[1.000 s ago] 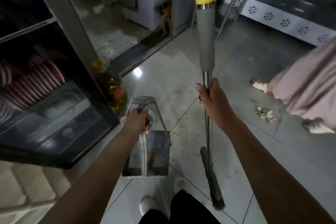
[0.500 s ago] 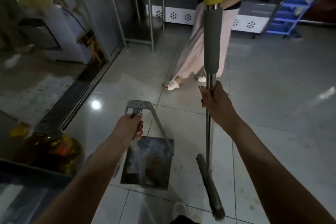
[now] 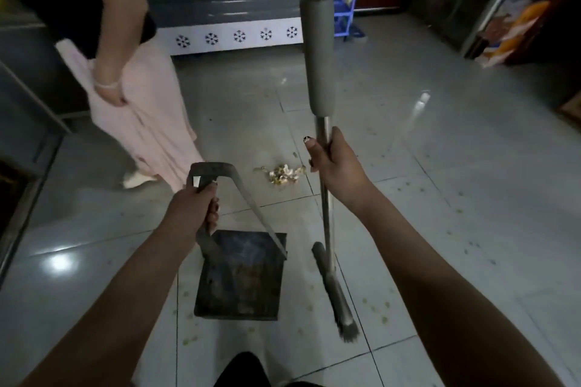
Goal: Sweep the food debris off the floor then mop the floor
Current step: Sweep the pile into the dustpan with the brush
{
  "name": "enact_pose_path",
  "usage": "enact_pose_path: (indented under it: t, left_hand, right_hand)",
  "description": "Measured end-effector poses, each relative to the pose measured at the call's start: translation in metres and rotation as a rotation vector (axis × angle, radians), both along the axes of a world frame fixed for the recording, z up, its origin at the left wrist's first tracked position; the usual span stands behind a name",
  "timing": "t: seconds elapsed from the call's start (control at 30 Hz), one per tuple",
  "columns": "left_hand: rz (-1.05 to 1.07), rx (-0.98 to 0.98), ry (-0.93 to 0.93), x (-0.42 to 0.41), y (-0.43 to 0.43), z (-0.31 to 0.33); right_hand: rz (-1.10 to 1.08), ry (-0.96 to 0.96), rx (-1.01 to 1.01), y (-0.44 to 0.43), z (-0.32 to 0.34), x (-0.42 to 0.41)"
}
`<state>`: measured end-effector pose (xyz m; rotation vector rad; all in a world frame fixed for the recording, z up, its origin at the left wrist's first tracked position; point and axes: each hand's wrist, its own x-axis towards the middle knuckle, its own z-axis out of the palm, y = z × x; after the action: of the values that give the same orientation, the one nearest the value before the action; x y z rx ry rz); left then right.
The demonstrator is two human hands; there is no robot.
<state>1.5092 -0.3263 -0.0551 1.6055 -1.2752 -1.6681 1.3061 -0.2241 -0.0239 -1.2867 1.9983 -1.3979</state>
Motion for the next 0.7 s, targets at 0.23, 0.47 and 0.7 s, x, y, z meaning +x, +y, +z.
enact_pose_path:
  t: [0.23, 0.47, 0.7]
  left_hand:
    - [-0.158, -0.053, 0.043, -0.081, -0.045, -0.008]
    - [-0.242, -0.023, 0.062, -0.162, -0.121, -0.025]
    - [-0.340, 0.080, 0.040, -0.260, -0.211, -0.022]
  right_hand:
    - [-0.111, 0.014, -0.040, -0.015, -0.003, -0.057]
    - [-0.153, -0.054, -0.011, -0.081, -0.014, -0.123]
    - [-0.181, -0.046, 0.061, -0.181, -0.025, -0.212]
